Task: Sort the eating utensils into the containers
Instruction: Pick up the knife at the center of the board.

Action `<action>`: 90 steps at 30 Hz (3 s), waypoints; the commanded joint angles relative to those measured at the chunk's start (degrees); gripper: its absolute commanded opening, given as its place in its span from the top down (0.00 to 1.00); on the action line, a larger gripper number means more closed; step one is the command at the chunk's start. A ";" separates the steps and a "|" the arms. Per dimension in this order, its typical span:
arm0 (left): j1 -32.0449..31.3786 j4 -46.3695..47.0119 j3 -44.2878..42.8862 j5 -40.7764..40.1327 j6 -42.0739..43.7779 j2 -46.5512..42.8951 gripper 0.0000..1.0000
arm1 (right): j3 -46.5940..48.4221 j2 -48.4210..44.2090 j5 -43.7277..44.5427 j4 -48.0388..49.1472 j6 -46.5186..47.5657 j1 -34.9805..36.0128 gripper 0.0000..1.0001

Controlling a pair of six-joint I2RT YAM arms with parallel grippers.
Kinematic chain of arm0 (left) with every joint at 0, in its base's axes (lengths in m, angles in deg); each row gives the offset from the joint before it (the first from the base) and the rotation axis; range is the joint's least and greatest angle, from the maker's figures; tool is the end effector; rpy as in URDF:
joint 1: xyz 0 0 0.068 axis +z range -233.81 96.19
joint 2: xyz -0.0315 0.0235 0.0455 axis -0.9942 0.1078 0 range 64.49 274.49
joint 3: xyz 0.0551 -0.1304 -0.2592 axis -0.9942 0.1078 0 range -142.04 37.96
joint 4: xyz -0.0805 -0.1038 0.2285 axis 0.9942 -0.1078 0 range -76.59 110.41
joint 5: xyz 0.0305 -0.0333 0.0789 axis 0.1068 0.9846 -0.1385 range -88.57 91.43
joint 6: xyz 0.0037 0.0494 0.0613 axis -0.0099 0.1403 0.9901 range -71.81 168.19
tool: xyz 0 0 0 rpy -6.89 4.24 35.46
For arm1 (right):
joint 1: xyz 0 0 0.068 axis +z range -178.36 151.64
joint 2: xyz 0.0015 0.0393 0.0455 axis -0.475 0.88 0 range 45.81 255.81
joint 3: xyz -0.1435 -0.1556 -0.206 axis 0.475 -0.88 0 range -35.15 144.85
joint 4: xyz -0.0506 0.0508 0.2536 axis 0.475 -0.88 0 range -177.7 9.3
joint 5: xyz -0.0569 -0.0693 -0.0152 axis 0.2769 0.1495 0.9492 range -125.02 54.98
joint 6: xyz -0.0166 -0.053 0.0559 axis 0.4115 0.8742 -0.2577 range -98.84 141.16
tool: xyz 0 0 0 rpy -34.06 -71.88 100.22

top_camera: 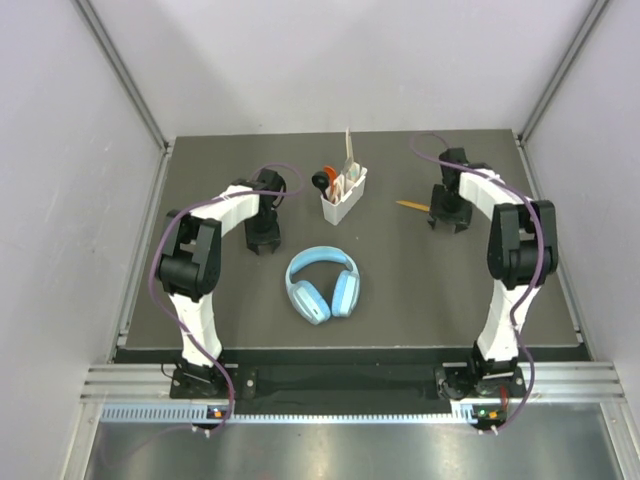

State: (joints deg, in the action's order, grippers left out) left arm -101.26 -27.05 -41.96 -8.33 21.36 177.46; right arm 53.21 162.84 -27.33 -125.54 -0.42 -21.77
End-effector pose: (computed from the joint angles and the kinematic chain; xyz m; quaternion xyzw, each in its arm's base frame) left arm 0.3803 -0.1076 0.1546 -0.0883 0.9891 0.0474 0.1083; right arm 0.4344 0.0410 0.1683 0.1383 0.9777 -0.0296 0.1550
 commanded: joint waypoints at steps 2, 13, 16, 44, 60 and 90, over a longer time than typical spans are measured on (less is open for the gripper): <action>-0.30 -0.79 2.40 0.71 0.64 2.87 0.53 | -4.86 -15.51 10.06 11.18 13.14 -1.58 0.41; -0.65 -0.79 2.67 0.18 0.81 3.84 0.53 | -4.86 -12.98 18.88 16.01 36.79 3.87 0.30; -0.92 -1.31 2.49 0.18 0.81 3.93 0.53 | -5.38 -10.96 18.77 18.12 39.51 4.92 0.28; -1.44 -2.37 2.93 -0.88 1.08 4.63 0.53 | -5.13 -0.59 -7.42 19.35 42.24 -0.61 0.24; -1.44 -3.07 1.17 -0.96 0.99 5.77 0.53 | -3.36 2.76 -19.81 8.36 40.13 -4.21 0.36; -1.53 -2.72 -0.15 -0.70 0.73 6.57 0.54 | -5.48 3.73 -10.67 -2.44 25.98 9.05 0.71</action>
State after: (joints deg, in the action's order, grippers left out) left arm -102.25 -30.18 -45.24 -9.36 22.65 179.89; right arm 48.35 161.42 -37.24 -123.40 28.43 -13.09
